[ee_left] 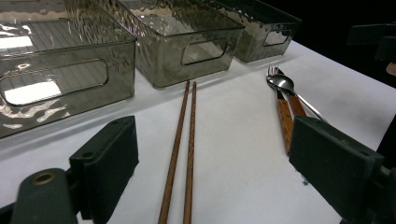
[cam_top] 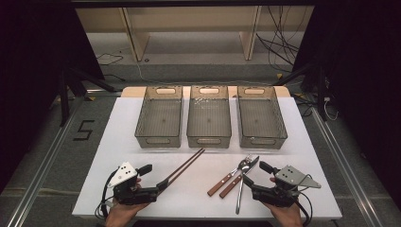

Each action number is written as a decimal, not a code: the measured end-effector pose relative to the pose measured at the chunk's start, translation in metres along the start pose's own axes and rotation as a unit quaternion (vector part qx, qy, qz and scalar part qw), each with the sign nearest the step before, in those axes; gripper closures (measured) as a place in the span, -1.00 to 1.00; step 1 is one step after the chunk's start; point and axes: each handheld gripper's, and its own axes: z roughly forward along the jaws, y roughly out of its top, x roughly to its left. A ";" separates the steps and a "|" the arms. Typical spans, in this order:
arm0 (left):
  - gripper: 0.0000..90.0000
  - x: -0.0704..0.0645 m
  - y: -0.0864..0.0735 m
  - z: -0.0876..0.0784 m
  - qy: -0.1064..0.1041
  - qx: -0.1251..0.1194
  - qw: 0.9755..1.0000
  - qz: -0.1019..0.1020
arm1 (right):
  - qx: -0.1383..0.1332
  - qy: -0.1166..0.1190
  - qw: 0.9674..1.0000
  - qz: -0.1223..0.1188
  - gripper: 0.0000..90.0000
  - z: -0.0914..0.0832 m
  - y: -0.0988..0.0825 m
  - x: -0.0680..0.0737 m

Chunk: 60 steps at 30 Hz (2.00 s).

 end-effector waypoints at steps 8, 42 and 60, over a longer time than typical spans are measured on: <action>-0.66 0.001 0.001 0.001 0.003 0.007 1.000 -0.002 | 0.001 0.001 1.000 0.001 -0.51 0.000 0.000 0.000; -0.60 0.005 0.058 0.023 0.080 0.223 0.971 0.027 | 0.004 0.003 1.000 0.002 -0.52 0.000 0.001 0.000; -0.24 0.014 0.058 0.069 0.086 0.354 0.930 0.041 | 0.005 0.005 1.000 0.002 -0.51 0.000 0.000 0.000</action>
